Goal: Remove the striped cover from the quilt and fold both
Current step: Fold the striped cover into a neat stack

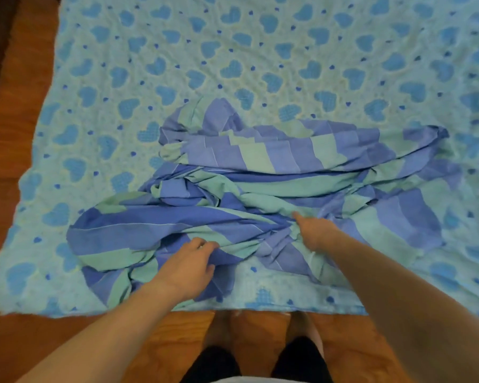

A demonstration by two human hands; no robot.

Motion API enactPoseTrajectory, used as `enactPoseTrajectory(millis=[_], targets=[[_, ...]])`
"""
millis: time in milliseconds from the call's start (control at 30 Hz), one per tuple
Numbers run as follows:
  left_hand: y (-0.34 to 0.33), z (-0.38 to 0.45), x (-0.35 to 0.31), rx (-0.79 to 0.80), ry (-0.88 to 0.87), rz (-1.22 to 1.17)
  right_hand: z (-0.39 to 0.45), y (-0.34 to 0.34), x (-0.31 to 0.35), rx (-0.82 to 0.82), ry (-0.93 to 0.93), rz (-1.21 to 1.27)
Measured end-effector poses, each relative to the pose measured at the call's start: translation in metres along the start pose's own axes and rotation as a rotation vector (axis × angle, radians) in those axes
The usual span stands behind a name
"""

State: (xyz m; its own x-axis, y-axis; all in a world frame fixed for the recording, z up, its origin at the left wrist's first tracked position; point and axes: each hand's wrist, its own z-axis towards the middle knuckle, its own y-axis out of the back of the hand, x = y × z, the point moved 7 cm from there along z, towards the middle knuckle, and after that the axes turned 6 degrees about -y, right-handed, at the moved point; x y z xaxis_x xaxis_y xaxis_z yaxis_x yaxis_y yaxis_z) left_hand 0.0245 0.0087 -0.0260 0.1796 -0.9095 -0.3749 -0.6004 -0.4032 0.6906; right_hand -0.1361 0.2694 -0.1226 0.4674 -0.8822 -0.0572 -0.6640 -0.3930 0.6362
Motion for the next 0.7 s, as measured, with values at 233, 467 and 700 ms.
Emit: enactPoseTrajectory(millis=[233, 467, 700], targets=[[-0.007, 0.068, -0.063, -0.010, -0.108, 0.151, -0.194, -0.037, -0.080, -0.355, -0.243, 0.292], [-0.004, 0.102, -0.145, -0.015, -0.213, 0.424, -0.335, 0.033, -0.121, -1.003, -0.284, 0.477], [0.220, 0.075, -0.108, -0.465, -0.125, 0.062, -0.355, 0.103, -0.219, -1.352, -0.453, 0.330]])
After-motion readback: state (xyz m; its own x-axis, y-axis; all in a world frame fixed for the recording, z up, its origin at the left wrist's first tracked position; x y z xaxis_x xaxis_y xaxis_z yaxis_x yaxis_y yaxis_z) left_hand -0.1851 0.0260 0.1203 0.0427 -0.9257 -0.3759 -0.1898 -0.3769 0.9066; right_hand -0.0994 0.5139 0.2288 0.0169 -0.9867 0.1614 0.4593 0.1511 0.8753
